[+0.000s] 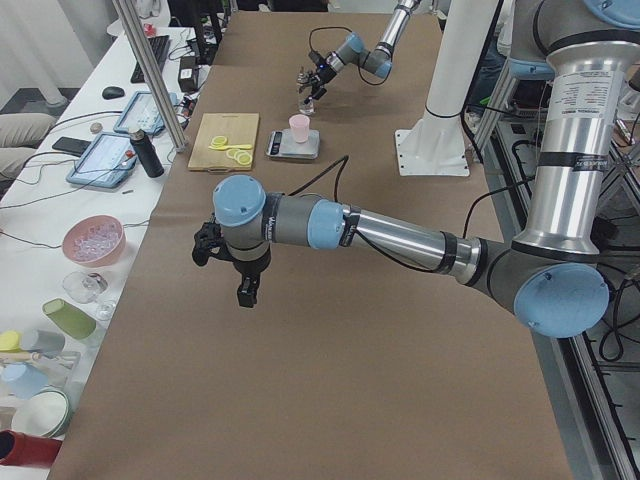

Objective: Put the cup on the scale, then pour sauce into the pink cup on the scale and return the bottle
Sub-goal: 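Lower the dispenser with the right gripper onto the table beside the scale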

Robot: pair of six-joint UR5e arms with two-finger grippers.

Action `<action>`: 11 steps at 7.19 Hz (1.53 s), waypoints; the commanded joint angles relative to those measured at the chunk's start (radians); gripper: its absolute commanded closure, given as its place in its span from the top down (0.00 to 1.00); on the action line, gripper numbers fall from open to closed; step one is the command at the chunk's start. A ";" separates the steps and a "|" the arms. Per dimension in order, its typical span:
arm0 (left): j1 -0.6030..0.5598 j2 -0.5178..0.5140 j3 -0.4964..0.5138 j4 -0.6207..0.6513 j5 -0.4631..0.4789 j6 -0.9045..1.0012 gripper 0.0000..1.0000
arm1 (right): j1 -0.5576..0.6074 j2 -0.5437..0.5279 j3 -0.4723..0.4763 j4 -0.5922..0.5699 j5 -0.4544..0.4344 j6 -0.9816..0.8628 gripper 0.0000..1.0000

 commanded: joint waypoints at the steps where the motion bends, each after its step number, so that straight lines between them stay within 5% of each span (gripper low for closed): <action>1: -0.001 -0.002 0.000 0.000 0.000 0.000 0.99 | 0.001 -0.006 0.000 0.003 -0.002 0.003 0.99; 11: -0.015 -0.010 -0.006 0.031 0.000 0.000 0.99 | -0.060 -0.115 0.067 0.003 -0.054 0.061 0.99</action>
